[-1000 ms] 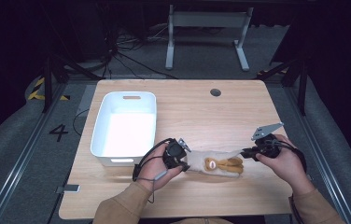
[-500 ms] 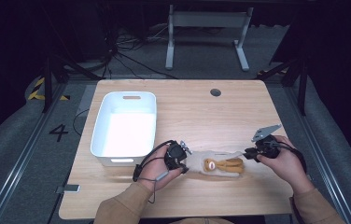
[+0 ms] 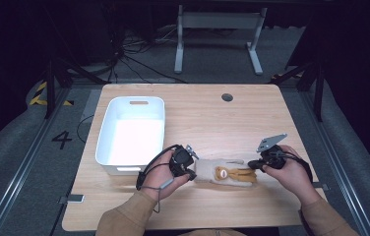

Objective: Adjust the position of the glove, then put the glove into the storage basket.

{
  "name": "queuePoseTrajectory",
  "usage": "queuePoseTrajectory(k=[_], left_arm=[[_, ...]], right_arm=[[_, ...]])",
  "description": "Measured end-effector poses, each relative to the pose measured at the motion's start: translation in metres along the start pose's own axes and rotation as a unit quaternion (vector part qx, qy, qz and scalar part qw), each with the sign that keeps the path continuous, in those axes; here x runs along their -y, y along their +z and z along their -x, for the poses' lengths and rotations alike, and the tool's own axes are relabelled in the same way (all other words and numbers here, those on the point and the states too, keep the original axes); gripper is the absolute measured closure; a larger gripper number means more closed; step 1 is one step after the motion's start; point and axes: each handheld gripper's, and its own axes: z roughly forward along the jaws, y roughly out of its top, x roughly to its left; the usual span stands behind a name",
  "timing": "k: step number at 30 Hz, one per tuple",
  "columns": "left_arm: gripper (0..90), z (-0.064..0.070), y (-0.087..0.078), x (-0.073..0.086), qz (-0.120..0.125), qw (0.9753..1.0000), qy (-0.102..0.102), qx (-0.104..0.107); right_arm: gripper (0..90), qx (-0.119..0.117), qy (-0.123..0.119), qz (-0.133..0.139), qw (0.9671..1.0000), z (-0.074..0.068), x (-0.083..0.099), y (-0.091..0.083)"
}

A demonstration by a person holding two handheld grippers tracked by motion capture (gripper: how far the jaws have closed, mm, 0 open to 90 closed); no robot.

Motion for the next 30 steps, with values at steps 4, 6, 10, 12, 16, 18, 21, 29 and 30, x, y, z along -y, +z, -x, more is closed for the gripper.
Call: queuePoseTrajectory(k=[4,6,10,12,16,18,21,29,30], left_arm=[[80.9,0.001,-0.003,-0.001,0.013,0.9999,0.004,-0.003],[77.7,0.001,-0.005,-0.002,0.015,0.9998,0.011,-0.004],[70.6,0.005,-0.007,-0.007,0.028,0.9994,0.021,-0.004],[68.3,0.005,-0.009,-0.01,0.031,0.9991,0.028,-0.006],[60.6,0.006,-0.01,-0.016,0.037,0.9986,0.037,-0.008],[54.9,0.006,-0.01,-0.02,0.041,0.9979,0.048,-0.017],[44.7,0.006,-0.007,-0.026,0.044,0.9972,0.057,-0.02],[34.8,0.009,-0.006,-0.038,0.058,0.9944,0.084,-0.029],[33.9,0.01,-0.006,-0.039,0.056,0.9939,0.09,-0.029]], right_arm=[[88.5,-0.001,0.003,-0.003,1.0,0.002,0.002,0.004],[87.6,0.001,0.005,-0.001,1.0,0.003,0.003,0.003],[86.4,0.005,0.01,0.007,0.9999,0.005,0.004,-0.006],[85.9,0.008,0.014,0.013,0.9998,0.006,0.005,-0.01],[84.0,0.017,0.024,0.023,0.9993,0.008,0.01,-0.022],[82.8,0.019,0.03,0.028,0.999,0.009,0.013,-0.027],[81.0,0.027,0.039,0.035,0.9983,0.011,0.019,-0.035],[78.2,0.03,0.051,0.042,0.9973,0.013,0.028,-0.043],[77.6,0.029,0.052,0.043,0.9973,0.013,0.028,-0.044]])
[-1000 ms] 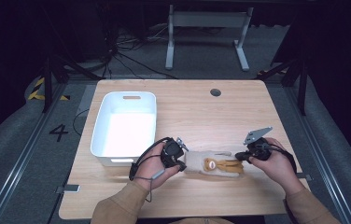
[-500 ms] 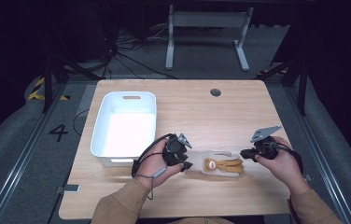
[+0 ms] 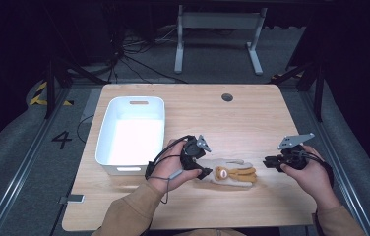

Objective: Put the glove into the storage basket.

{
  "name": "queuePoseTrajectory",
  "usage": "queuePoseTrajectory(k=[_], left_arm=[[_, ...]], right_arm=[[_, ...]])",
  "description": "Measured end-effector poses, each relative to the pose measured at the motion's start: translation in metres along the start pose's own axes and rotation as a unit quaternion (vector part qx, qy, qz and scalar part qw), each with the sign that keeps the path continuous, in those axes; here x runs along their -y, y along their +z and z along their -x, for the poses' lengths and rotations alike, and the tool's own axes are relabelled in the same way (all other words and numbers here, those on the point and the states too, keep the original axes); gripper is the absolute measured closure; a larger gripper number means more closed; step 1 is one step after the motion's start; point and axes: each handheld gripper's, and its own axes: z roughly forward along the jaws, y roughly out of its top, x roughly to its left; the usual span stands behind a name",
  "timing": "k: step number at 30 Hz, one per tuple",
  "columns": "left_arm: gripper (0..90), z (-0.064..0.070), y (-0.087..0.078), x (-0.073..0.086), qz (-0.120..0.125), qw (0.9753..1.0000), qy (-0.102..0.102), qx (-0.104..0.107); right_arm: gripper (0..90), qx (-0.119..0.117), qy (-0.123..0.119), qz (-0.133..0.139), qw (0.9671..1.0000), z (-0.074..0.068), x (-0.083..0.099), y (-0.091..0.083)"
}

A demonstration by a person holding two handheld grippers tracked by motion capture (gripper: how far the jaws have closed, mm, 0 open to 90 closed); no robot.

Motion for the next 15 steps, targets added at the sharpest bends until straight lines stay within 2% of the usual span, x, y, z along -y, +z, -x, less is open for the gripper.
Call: queuePoseTrajectory(k=[5,11,15], left_arm=[[26.1,0.003,0.007,-0.006,0.008,0.9996,0.025,0.01],[19.0,0.003,0.022,-0.011,-0.008,0.9987,0.046,0.019],[18.8,0.001,0.031,-0.013,-0.021,0.9979,0.056,0.023]], right_arm=[[75.3,-0.005,0.004,0.004,1.0,0.001,0.001,-0.002],[73.5,-0.007,0.003,0.006,1.0,0.002,0.0,-0.002],[71.6,-0.016,0.007,0.01,0.9998,0.003,0.0,0.0]])
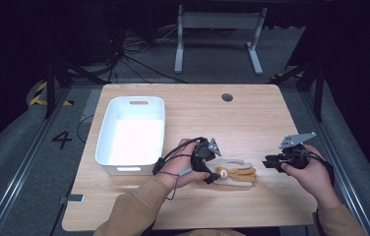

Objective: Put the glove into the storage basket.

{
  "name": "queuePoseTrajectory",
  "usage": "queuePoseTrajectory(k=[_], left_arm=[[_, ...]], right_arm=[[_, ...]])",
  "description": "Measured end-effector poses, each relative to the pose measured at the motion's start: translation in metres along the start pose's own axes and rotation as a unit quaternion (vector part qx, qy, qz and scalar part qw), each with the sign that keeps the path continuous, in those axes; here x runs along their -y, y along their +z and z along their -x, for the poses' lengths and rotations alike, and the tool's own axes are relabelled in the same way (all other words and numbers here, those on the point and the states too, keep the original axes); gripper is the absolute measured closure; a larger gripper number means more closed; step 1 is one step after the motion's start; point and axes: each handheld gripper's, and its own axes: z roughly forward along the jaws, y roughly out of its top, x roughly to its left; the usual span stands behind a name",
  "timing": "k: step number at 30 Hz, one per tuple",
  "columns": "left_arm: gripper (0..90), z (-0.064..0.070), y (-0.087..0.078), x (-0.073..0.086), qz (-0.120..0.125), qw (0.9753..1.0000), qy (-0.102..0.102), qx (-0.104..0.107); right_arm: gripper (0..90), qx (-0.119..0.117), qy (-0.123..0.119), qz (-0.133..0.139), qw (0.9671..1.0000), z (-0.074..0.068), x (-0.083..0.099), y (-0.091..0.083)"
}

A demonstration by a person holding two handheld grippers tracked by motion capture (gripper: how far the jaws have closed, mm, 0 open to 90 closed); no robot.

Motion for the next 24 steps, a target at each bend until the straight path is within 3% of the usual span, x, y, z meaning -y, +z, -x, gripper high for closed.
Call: queuePoseTrajectory(k=[5,8,11,24], left_arm=[[18.4,-0.003,0.009,0.0,-0.003,1.0,0.0,0.004],[18.3,-0.004,0.016,-0.001,-0.009,0.9998,0.015,0.008],[18.1,-0.004,0.023,0.0,-0.015,0.9996,0.017,0.015],[16.0,-0.005,0.043,0.001,-0.024,0.9993,0.028,0.012]], right_arm=[[69.0,-0.002,-0.006,0.008,0.9999,0.0,-0.001,0.001],[67.5,-0.004,-0.002,0.008,1.0,0.0,0.0,0.001],[66.4,-0.004,0.0,0.009,0.9999,0.0,0.0,0.001],[61.8,-0.011,-0.005,0.011,0.9999,-0.001,0.0,0.007]])
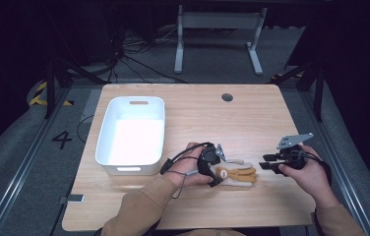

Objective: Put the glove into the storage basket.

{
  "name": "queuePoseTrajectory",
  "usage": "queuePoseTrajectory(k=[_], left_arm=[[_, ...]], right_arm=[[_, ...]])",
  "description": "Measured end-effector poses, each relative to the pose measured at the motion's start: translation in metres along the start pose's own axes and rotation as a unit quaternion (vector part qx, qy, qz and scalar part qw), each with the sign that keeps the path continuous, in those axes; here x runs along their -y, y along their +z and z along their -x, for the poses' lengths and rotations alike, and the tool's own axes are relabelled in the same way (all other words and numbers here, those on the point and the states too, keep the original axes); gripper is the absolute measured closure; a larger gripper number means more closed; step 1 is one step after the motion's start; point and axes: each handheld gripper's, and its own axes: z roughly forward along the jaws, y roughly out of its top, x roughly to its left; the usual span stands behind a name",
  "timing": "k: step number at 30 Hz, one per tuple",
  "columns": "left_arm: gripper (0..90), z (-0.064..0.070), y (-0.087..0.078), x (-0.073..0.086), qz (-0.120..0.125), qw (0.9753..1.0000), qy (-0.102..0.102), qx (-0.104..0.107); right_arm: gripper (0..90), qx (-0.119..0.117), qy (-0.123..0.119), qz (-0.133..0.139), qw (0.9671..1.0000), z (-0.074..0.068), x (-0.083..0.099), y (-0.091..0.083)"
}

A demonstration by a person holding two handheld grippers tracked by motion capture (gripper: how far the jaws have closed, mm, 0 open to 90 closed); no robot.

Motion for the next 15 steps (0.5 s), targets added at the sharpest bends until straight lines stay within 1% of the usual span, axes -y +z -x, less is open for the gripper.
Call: queuePoseTrajectory(k=[3,6,9,12,15], left_arm=[[15.9,0.0,0.005,-0.001,-0.008,0.9999,-0.003,0.005],[15.6,-0.001,0.009,-0.002,-0.011,0.9999,0.004,0.006],[15.3,-0.001,0.012,-0.003,-0.015,0.9998,0.001,0.01],[15.1,-0.001,0.014,-0.004,-0.017,0.9998,0.004,0.01],[14.6,-0.001,0.015,-0.005,-0.026,0.9996,0.006,0.012]], right_arm=[[61.3,0.0,0.0,0.002,1.0,0.0,0.0,0.0],[60.9,0.0,0.001,0.003,1.0,0.0,0.0,0.0],[60.3,0.0,0.002,0.003,1.0,0.0,0.0,0.0],[59.8,0.0,0.0,0.002,1.0,0.0,0.0,0.0],[59.4,0.0,0.001,0.002,1.0,0.001,0.001,0.001]])
